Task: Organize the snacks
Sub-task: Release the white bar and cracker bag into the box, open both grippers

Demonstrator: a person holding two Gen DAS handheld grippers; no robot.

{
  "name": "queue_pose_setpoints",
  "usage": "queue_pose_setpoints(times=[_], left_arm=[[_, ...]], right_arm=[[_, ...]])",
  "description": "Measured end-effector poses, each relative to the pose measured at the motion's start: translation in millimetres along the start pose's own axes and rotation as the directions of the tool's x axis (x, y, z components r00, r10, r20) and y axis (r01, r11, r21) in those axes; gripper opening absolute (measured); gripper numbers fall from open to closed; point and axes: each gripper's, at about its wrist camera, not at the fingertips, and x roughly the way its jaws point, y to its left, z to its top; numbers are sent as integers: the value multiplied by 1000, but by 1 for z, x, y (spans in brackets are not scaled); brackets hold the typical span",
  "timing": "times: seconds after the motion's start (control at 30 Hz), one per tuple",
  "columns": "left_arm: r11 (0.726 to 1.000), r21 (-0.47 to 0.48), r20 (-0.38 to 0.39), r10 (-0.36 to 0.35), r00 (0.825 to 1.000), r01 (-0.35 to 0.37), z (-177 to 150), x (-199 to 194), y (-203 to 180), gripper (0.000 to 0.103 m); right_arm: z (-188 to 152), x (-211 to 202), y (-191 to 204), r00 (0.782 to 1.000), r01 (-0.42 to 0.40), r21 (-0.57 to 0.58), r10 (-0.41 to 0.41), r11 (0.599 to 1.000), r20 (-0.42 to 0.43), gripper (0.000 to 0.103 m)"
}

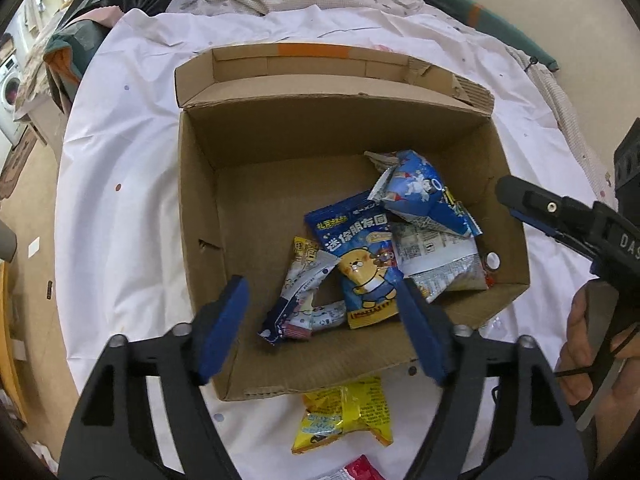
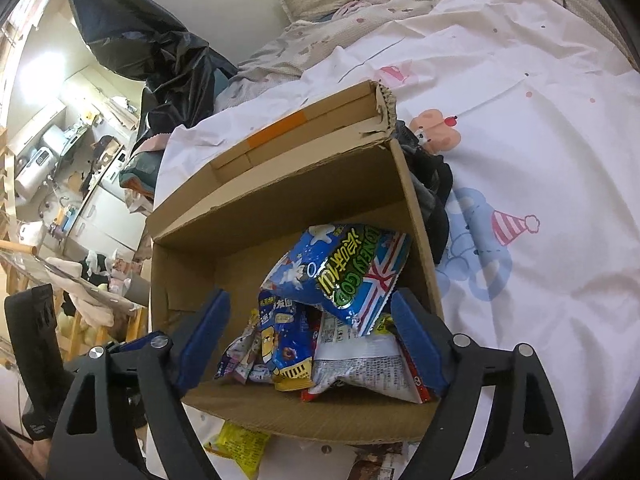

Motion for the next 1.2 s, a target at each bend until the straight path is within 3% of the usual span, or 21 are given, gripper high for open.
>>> queue_pose_setpoints(times=[0.33,0.5,0.77,0.87,1.0,1.2], left_arm=[[999,-36,17,-4,1000,5,-1,-4,5,75],[999,-26,77,23,997,-21,-4,-17,6,75],[996,-83,136,22,990,-11,-9,-40,25,75],[993,-114,149,38,988,-21,-15,-48,32,75],[988,-152,146,-9,989,32,-26,-58,39,75],[989,-149,147,18,989,4,-48,-66,40,75]], right_arm=[[0,-1,4,1000,5,-21,-5,1000,-7,86],[-4,-9,12,1000,1,-50,-1,999,4,85],[-18,-30,23,1000,1,-77,1,997,16,86],[-26,-38,26,1000,2,-92,-1,996,17,85],[-42,-45,25,1000,9,-93,-9,996,-2,85],[-59,-56,23,1000,12,-79,-13,997,-13,86]])
